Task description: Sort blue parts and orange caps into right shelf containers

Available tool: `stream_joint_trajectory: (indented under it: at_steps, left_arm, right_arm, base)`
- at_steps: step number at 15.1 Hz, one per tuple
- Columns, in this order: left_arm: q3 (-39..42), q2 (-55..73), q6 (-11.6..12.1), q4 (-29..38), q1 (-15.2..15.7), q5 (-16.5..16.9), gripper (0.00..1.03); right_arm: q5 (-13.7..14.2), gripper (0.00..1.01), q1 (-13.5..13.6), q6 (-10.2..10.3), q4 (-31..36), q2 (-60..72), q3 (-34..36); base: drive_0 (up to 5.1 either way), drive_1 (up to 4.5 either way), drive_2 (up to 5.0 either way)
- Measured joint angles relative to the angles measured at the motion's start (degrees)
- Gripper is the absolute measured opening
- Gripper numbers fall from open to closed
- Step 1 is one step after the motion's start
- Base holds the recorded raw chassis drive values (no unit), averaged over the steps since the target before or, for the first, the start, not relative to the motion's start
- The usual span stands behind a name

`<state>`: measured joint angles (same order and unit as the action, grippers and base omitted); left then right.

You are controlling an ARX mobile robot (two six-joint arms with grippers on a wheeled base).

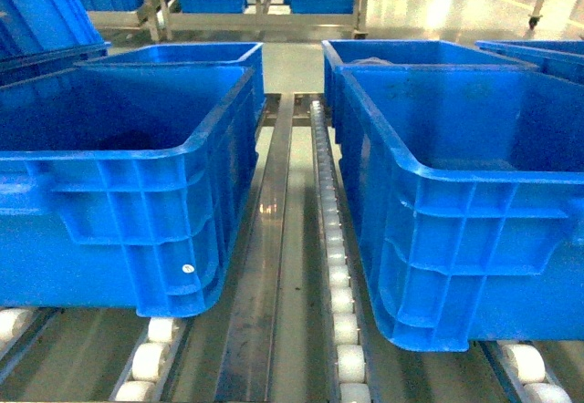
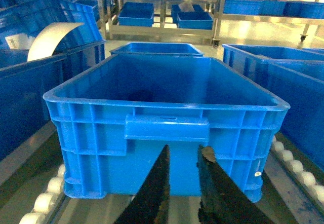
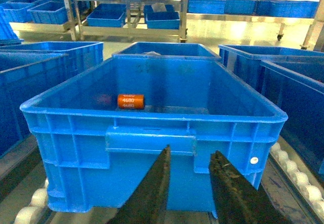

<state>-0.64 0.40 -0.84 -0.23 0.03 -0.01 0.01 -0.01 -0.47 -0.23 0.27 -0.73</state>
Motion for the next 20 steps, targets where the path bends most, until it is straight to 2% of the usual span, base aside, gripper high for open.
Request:
stream_joint_trajectory:
  at_steps: [6,7,8,20]
  left_arm:
    - [0.0,0.0,0.0,0.0,0.0,0.0,0.9]
    - [0.0,0.0,0.1,0.0,0.0,0.0,1.0]
    - [0.0,0.0,0.0,0.0,0.0,0.0,0.97]
    - [0.0,0.0,0.1,0.0,0.0,0.0,0.98]
  right_arm:
    - [0.0,0.99,0.0,0.0,0.0,0.0,0.0]
    - [0.0,0.98,0.0,0.0,0.0,0.0,0.0]
    - [0.0,0.98,0.0,0.0,0.0,0.0,0.0]
    - [0.0,0.98,0.0,0.0,0.0,0.0,0.0]
  base:
    - [0.0,0.0,0.0]
    - [0.0,0.0,0.0]
    - [0.0,0.0,0.0]
    - [0.0,0.0,0.0]
